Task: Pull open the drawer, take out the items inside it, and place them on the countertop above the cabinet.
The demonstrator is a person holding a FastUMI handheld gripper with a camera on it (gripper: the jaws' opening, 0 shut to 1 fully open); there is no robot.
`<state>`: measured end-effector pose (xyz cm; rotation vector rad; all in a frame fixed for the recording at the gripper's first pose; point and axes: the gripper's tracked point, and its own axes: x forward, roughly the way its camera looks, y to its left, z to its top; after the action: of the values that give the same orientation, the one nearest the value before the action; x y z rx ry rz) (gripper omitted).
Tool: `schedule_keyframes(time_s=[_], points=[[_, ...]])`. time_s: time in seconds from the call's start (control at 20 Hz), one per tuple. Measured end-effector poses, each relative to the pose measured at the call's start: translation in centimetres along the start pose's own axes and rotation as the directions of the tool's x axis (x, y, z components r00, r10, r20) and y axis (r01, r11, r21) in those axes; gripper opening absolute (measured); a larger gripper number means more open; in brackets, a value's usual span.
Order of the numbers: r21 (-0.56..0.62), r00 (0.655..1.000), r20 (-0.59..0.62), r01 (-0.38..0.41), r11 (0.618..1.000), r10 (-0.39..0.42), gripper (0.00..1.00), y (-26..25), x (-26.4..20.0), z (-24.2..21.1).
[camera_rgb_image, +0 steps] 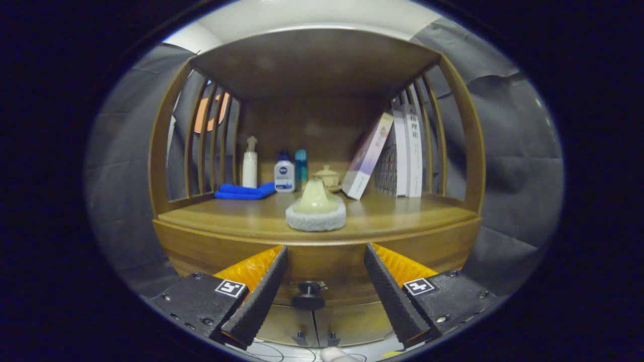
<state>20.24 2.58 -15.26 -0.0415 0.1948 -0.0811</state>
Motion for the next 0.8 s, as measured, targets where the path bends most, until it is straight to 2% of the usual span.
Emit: schedule_keyframes(time_s=[0.35,0.55,0.8], points=[[-0.014,0.995,0.087,-0.045,0.999,0.046,0.99,-0.5,-9.3,6.5],[-0.028,0.991,0.124,-0.051,0.998,0.054,0.99,-2.2,-14.2,7.9],[0.016,0.993,0.1,-0.073,0.997,0.071,0.99,-5.3,-18.8,8.2]])
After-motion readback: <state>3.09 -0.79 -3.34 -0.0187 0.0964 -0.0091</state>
